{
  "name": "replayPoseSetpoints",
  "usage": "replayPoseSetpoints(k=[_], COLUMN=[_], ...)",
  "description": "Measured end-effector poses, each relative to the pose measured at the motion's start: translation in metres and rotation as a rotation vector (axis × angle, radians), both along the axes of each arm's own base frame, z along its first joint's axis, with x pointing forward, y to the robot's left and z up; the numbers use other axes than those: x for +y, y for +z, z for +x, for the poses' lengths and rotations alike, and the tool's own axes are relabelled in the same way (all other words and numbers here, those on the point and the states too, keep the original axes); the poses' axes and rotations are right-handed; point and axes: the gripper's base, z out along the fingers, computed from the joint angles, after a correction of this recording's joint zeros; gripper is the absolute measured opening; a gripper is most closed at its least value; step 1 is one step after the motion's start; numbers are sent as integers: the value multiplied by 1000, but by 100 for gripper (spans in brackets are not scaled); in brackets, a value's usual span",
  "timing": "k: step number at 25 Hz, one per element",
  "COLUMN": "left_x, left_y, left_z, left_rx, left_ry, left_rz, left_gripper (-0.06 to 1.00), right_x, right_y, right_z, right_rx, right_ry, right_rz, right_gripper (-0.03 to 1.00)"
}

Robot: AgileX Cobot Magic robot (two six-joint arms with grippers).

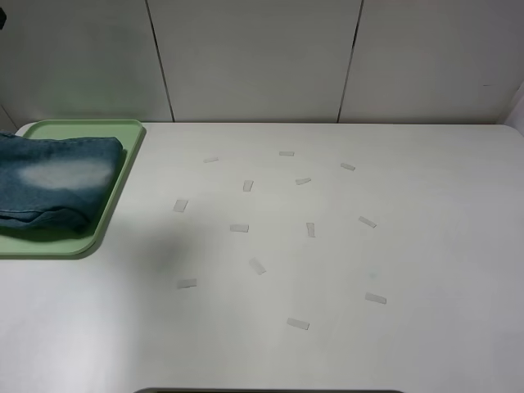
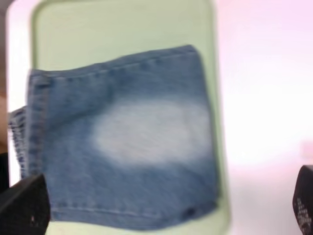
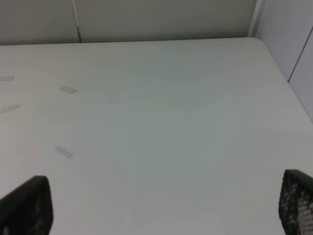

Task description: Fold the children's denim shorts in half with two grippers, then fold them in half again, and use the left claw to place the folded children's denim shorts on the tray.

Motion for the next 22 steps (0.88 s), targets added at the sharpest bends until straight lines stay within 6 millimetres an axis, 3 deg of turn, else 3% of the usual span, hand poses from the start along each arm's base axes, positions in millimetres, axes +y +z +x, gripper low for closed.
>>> replayPoseSetpoints(k=[4, 8, 16, 22], left_x=[-22, -34, -37, -38], left_y=[17, 19, -11, -28], left_z=[-24, -55, -138, -206], left_rx=[-14, -22, 17, -57], left_ry=[-42, -73, -62, -39], left_rz=[21, 41, 33, 1], left_gripper=[99, 99, 99, 99], right_x=[0, 0, 0, 0], right_y=[0, 0, 0, 0], right_z=[0, 0, 0, 0], right_rx=[0, 0, 0, 0], right_ry=[0, 0, 0, 0], right_rz=[0, 0, 0, 0], right_gripper=[70, 70, 70, 70])
